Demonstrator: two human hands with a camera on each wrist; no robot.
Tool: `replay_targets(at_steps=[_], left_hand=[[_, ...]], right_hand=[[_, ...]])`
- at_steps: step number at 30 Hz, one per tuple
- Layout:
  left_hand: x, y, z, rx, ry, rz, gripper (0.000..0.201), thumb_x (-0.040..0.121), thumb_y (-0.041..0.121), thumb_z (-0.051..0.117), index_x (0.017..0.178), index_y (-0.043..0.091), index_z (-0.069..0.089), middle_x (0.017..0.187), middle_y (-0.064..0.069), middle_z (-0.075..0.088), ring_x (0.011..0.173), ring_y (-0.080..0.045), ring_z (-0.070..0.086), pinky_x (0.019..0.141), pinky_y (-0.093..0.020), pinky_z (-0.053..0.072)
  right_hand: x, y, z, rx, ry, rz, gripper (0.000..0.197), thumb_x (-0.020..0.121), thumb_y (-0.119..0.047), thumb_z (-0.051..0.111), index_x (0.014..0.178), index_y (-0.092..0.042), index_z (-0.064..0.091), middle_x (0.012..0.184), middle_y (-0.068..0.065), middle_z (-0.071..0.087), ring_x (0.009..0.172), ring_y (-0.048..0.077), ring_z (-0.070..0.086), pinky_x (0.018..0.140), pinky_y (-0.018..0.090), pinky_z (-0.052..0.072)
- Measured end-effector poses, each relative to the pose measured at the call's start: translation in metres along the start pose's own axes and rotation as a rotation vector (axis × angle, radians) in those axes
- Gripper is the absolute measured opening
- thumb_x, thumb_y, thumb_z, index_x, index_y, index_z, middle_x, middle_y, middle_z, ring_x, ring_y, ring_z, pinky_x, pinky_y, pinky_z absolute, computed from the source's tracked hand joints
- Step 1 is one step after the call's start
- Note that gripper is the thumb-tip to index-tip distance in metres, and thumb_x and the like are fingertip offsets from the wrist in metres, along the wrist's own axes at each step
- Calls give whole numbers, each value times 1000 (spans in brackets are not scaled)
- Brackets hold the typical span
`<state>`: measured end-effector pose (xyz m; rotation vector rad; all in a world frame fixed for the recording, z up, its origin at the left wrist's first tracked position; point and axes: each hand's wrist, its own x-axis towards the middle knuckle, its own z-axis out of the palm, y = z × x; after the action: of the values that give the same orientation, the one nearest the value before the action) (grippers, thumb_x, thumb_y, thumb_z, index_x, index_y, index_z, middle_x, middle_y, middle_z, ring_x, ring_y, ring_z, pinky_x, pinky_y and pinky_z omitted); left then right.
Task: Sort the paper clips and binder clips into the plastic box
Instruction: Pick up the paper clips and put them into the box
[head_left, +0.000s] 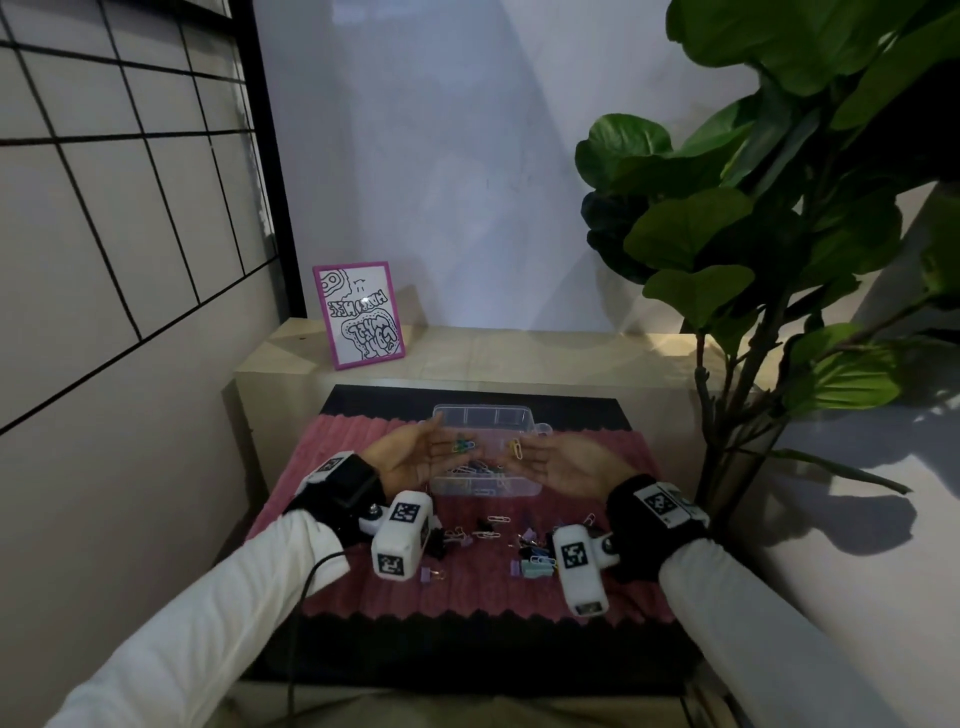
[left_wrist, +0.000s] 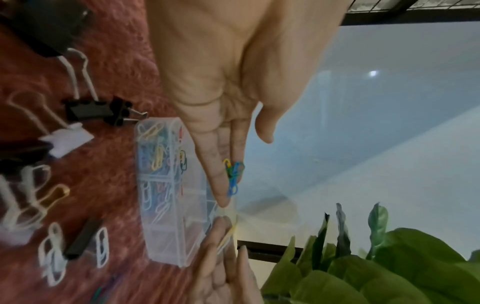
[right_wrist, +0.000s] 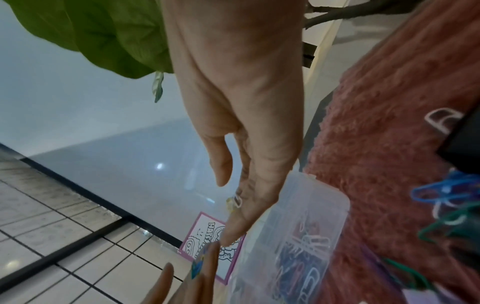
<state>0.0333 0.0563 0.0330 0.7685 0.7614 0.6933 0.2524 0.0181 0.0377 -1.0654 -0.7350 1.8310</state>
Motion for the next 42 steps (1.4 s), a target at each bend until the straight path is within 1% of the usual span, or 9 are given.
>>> replay_targets(at_steps=[4,8,12,16,20,23,30,35,42], left_hand=[[10,11,5,175,74,-19,54,98,36,30,121,-10,48,122,-26,53,99,-27,59,78,-27,56],[10,18,14,679,137,-23,56,94,43,35,123,-2,50,132,-20,51,112,-27,52,100,-37,39],[-2,15,26,1362,248,279,35,93,28,47,117,7,61,123,-12,61,111,-25,58,97,-34,43],[-4,-9,43,1481,125,485,23,88,5,52,104,10,67,110,-6,69,102,-18,63,93,-27,48],[15,-41,56,1836,-151,322,27,84,8,55,110,6,61,116,-12,64,107,-26,58,94,-33,46],[26,-55,59,2009,-151,252,31,84,12,54,113,1,53,119,-20,55,108,-33,56,88,-40,48],[31,-62,59,2083,-53,276,22,84,6,50,105,-1,54,115,-22,58,105,-36,57,83,-42,48],[25,-46,53,1841,11,416,15,83,8,55,94,2,64,106,-15,63,98,-29,59,85,-30,44],[7,-16,26,1646,-68,263,12,78,1,64,90,0,68,94,-16,71,78,-7,62,63,-1,36]], right_hand=[[20,-4,14,-151,51,6,18,94,1,38,98,6,54,96,17,61,89,28,61,76,28,56],[19,-5,28,-774,148,-92,29,91,6,39,115,6,57,109,15,62,94,21,61,72,15,52],[4,-9,4,-1222,161,-339,26,88,4,46,106,0,65,110,13,67,95,19,64,83,22,50],[-19,-11,-36,-1434,196,-349,20,84,7,51,92,1,68,89,15,70,59,-1,58,52,2,42],[-23,-2,-59,-1680,115,-120,22,80,-12,67,100,-3,66,96,7,65,83,9,53,56,3,32],[-20,6,-59,-1706,91,-101,23,84,-14,64,103,-2,63,97,8,63,85,12,51,64,17,38],[-18,7,-62,-1765,-21,-77,28,76,6,55,70,-21,49,66,-14,47,59,1,44,53,14,35],[-20,6,-70,-1683,62,-173,4,79,-9,66,82,-10,65,69,-9,55,64,3,49,56,14,36],[-17,14,-51,-1603,-33,-71,18,74,-19,74,84,-15,60,66,-12,51,59,-1,46,46,4,33]])
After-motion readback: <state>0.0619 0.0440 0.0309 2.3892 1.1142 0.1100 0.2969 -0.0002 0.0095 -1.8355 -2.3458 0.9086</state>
